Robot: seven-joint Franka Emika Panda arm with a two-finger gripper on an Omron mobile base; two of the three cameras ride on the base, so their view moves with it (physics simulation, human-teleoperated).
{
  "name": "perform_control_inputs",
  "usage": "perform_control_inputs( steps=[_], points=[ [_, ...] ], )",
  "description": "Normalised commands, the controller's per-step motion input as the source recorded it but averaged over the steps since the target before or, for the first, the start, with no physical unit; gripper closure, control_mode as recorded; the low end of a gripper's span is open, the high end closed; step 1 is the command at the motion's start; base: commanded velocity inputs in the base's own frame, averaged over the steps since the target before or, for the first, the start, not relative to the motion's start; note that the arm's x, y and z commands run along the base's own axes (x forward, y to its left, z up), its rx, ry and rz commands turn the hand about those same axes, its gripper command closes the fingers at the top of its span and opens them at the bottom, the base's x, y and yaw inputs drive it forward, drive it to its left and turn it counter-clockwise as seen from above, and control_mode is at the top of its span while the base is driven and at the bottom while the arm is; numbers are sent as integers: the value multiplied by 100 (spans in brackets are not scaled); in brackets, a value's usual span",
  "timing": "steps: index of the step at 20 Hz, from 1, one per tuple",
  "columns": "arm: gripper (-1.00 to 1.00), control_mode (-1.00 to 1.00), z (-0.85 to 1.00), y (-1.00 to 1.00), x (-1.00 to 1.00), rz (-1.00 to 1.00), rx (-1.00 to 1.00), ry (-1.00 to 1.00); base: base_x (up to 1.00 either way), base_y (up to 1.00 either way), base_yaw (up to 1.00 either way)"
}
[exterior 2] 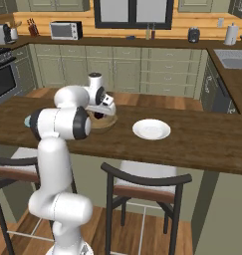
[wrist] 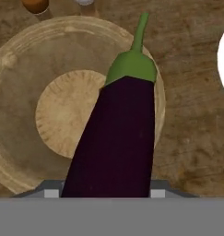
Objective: Pick the chicken drumstick and eggplant from their plates and place them in the bowl. Then put the bowl in the fridge.
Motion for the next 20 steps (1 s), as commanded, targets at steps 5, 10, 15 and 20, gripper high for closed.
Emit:
perform_control_inputs(
  steps=[5, 10, 15, 20],
  points=[
    [100, -100, -40, 21, 22, 0, 0, 13, 0, 0, 0],
    [100, -100, -48, 4, 5, 0, 0, 14, 0, 0, 0],
    [-100, -100, -30, 0, 0, 0, 0, 14, 0, 0, 0],
    [-100, -100, 1, 0, -1, 0, 0, 0, 0, 0, 0]
  ],
)
